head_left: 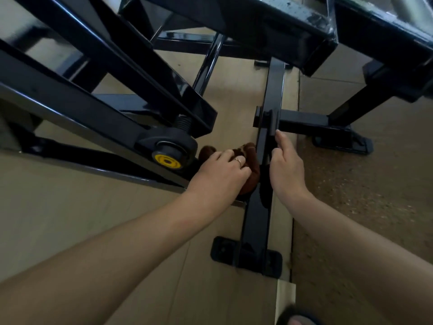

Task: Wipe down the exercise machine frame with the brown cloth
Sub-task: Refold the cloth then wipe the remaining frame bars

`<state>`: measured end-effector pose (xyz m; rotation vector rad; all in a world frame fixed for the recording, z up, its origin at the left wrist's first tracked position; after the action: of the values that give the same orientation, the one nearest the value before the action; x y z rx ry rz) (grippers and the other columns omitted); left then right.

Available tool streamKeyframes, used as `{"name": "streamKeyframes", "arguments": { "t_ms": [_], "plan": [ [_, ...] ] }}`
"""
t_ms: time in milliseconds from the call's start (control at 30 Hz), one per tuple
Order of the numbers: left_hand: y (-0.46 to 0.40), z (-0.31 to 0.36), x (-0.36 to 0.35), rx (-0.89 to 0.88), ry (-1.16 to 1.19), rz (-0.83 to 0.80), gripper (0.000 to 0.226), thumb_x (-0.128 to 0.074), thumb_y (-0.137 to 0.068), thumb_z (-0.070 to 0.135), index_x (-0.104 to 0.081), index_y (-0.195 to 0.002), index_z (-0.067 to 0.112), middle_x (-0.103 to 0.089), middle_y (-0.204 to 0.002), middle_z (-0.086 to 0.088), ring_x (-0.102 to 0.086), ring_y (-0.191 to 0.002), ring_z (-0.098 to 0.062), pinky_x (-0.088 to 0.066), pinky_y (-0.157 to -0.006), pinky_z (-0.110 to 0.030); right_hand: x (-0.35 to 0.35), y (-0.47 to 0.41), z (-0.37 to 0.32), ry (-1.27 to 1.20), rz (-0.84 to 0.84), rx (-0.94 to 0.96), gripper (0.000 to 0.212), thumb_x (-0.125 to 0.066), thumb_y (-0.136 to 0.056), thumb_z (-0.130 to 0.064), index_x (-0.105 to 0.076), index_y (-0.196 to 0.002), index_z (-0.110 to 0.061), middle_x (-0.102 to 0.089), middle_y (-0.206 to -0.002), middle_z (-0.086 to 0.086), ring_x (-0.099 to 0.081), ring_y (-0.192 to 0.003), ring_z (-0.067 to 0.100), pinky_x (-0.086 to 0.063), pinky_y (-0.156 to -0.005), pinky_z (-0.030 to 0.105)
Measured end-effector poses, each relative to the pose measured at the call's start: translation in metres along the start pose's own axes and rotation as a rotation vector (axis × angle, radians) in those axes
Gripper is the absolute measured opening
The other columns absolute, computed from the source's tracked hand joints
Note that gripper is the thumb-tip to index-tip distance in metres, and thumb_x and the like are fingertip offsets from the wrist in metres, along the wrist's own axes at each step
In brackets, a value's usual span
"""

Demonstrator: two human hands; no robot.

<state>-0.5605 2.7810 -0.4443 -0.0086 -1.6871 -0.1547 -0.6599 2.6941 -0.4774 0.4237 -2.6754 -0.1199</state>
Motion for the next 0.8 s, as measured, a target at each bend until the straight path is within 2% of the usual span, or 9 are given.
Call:
{"name": "streamKeyframes", "arguments": {
  "t_ms": [167,300,367,433,467,567,633,700,800],
  "plan": [
    [0.015,0.001,0.012,-0.151,-0.116,0.001,0.035,-0.05,-0.099,0.014,-0.051,-0.133,0.021,-0.053,-0.137,-0.005,-0.043,-0.133,-0.03,-0.035,-0.112,-0.043,-0.003,0.024,0.003,-0.018,-0.047,0.007,0.052,-0.034,-0.109,-0.017,-0.033,-0.161,-0.027,-0.038,-0.163,-0.007,-0.031,-0.148,0.007,-0.023,-0.117,0.024],
    [0.047,-0.008,0.016,-0.229,-0.193,0.032,0.05,-0.03,-0.094,0.012,-0.046,-0.14,0.018,-0.046,-0.148,-0.01,-0.036,-0.142,-0.035,-0.024,-0.123,-0.046,-0.008,0.045,0.0,0.02,-0.092,0.05,0.051,-0.036,-0.11,-0.018,-0.033,-0.16,-0.026,-0.04,-0.16,-0.006,-0.031,-0.146,0.004,-0.023,-0.119,0.025],
    [0.063,-0.011,0.019,-0.278,-0.23,0.054,0.048,-0.033,-0.096,0.01,-0.049,-0.14,0.015,-0.048,-0.149,-0.012,-0.037,-0.143,-0.037,-0.024,-0.124,-0.048,-0.009,0.052,-0.004,0.05,-0.107,0.084,0.05,-0.037,-0.11,-0.018,-0.033,-0.159,-0.026,-0.042,-0.158,-0.007,-0.032,-0.144,0.0,-0.024,-0.121,0.027],
    [0.073,-0.011,0.022,-0.307,-0.249,0.064,0.045,-0.035,-0.097,0.009,-0.053,-0.139,0.013,-0.051,-0.146,-0.014,-0.041,-0.141,-0.038,-0.026,-0.124,-0.05,-0.009,0.058,-0.014,0.073,-0.108,0.142,0.051,-0.039,-0.109,-0.017,-0.033,-0.159,-0.027,-0.046,-0.153,-0.008,-0.036,-0.134,-0.01,-0.025,-0.117,0.021],
    [0.075,-0.011,0.022,-0.312,-0.257,0.05,0.046,-0.035,-0.097,0.009,-0.053,-0.139,0.013,-0.051,-0.146,-0.015,-0.041,-0.142,-0.038,-0.027,-0.124,-0.05,-0.011,0.062,-0.02,0.071,-0.111,0.178,0.051,-0.039,-0.108,-0.018,-0.035,-0.158,-0.027,-0.047,-0.151,-0.008,-0.037,-0.132,-0.012,-0.028,-0.117,0.022],
    [0.079,-0.01,0.022,-0.318,-0.268,0.048,0.045,-0.043,-0.095,0.01,-0.056,-0.138,0.013,-0.055,-0.145,-0.015,-0.045,-0.14,-0.038,-0.03,-0.123,-0.051,-0.023,0.076,-0.035,0.004,-0.182,0.241,0.052,-0.038,-0.103,-0.024,-0.039,-0.155,-0.03,-0.049,-0.149,-0.009,-0.041,-0.139,0.0,-0.038,-0.12,0.04],
    [0.082,-0.008,0.022,-0.308,-0.265,0.052,0.046,-0.047,-0.093,0.011,-0.058,-0.138,0.012,-0.057,-0.142,-0.015,-0.047,-0.138,-0.038,-0.03,-0.123,-0.05,-0.033,0.09,-0.042,0.013,-0.254,0.306,0.054,-0.038,-0.1,-0.026,-0.042,-0.154,-0.031,-0.049,-0.15,-0.012,-0.04,-0.141,0.0,-0.038,-0.12,0.042],
    [0.085,-0.005,0.022,-0.294,-0.272,0.053,0.052,-0.048,-0.089,0.012,-0.059,-0.139,0.011,-0.058,-0.143,-0.016,-0.048,-0.139,-0.038,-0.029,-0.124,-0.049,-0.043,0.104,-0.043,0.108,-0.318,0.394,0.054,-0.035,-0.102,-0.035,-0.041,-0.156,-0.032,-0.043,-0.158,-0.014,-0.03,-0.148,0.0,-0.03,-0.124,0.042],
    [0.089,-0.007,0.021,-0.277,-0.252,0.041,0.058,-0.054,-0.084,0.013,-0.057,-0.142,0.009,-0.053,-0.15,-0.017,-0.042,-0.145,-0.037,-0.022,-0.124,-0.048,-0.051,0.113,-0.035,0.27,-0.386,0.47,0.058,-0.024,-0.103,-0.054,-0.022,-0.159,-0.041,-0.019,-0.168,-0.02,-0.004,-0.155,-0.004,-0.015,-0.129,0.042]
  ]
}}
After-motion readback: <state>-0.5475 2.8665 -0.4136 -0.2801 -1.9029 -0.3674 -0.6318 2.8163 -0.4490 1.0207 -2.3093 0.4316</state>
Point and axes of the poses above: each hand's wrist, its own y-axis away from the middle knuckle, its own x-axis out of the back of the hand, z = x × y, the point moved 8 cm from there along -y, towards the middle knuckle
